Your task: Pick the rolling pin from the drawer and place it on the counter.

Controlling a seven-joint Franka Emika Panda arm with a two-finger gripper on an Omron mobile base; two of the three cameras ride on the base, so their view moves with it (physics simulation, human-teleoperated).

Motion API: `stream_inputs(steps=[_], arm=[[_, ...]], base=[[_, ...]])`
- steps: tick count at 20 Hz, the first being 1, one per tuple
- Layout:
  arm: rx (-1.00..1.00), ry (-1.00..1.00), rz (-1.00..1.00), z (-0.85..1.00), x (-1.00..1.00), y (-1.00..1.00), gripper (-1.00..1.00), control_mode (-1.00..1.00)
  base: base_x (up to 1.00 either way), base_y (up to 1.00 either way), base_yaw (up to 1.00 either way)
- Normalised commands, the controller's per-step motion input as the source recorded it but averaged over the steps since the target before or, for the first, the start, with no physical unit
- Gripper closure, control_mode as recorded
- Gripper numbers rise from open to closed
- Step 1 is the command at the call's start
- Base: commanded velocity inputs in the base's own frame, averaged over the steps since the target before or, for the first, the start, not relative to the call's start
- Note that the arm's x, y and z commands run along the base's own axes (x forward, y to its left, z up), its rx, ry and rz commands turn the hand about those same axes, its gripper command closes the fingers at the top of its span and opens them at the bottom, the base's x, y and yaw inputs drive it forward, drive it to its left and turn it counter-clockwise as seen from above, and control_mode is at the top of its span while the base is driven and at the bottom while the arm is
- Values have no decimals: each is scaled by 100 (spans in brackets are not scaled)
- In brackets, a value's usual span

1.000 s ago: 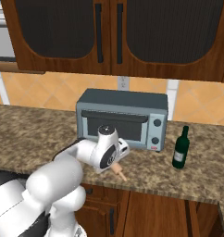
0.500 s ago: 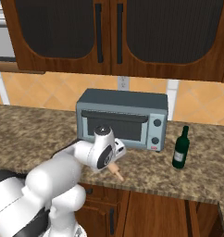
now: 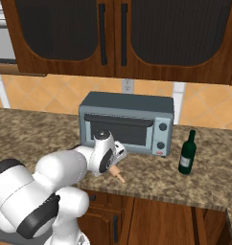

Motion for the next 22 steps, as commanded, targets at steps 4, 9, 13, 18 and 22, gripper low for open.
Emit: stream_inputs(steps=[4,9,13,18,22], arm=[[0,0,2,-6,28,7,100,-100],[0,0,1,-5,16,2,-100,-100],[0,0,0,-2,11,0,-100,-100],[0,0,0,0,1,0,-100,-100],[0,-2,0,11,-7,0,-100,-100]], base=[[0,0,0],[0,0,0],[0,0,0],[0,0,0],[0,0,0]])
